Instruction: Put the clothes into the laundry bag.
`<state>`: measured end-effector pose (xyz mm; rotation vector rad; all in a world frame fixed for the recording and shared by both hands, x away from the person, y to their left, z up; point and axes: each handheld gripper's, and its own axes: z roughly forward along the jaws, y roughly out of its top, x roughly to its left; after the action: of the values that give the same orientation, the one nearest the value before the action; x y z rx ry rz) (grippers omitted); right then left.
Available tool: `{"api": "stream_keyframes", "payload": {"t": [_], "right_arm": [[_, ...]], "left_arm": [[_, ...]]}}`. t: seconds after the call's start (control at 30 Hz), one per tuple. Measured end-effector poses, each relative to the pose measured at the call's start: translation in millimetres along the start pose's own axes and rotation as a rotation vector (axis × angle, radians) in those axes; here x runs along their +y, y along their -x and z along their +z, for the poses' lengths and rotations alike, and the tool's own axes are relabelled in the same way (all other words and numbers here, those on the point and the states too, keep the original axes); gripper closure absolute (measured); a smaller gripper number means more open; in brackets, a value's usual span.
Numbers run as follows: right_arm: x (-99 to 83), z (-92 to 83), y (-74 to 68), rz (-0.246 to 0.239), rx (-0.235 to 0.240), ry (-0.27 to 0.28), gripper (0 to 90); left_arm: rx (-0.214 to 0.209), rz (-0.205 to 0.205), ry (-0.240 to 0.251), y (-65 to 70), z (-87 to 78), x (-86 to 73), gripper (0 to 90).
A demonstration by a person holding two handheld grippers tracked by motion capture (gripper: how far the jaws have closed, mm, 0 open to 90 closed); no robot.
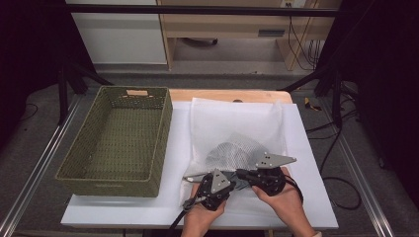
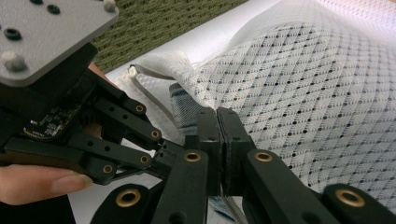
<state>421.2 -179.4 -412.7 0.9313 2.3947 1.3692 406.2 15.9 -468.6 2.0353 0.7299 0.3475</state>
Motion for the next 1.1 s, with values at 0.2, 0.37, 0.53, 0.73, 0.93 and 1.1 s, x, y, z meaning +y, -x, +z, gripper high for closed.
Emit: {"api": "stream_keyframes", "payload": {"t": [0.2,0.37,0.53,0.73,0.93,1.1], "right_arm": [[-1.8,2.9,-0.4,-0.005,-0.016,-0.013,89.2],[-2.0,2.7,0.1,-0.004,-0.018,-0.013,89.2],[-2.7,2.7,0.4,-0.005,-0.020,-0.016,89.2],[-3.3,2.6,1.3,-0.009,-0.029,-0.021,89.2],[-4.1,3.7,0.7,-0.018,-0.034,-0.028,89.2],[-5.1,4.3,1.2,-0.021,-0.036,-0.035,89.2]], "left_arm": [[0.004,-0.002,-0.003,-1.1,1.9,0.4,90.0],[0.004,-0.002,-0.004,-1.8,2.5,1.4,90.0],[0.008,-0.003,-0.005,-2.1,3.6,2.4,90.0],[0.016,0.000,-0.010,-4.4,5.4,4.0,90.0],[0.024,-0.001,-0.011,-6.0,6.7,4.7,90.0],[0.028,-0.005,-0.010,-6.7,7.5,5.4,90.0]]}}
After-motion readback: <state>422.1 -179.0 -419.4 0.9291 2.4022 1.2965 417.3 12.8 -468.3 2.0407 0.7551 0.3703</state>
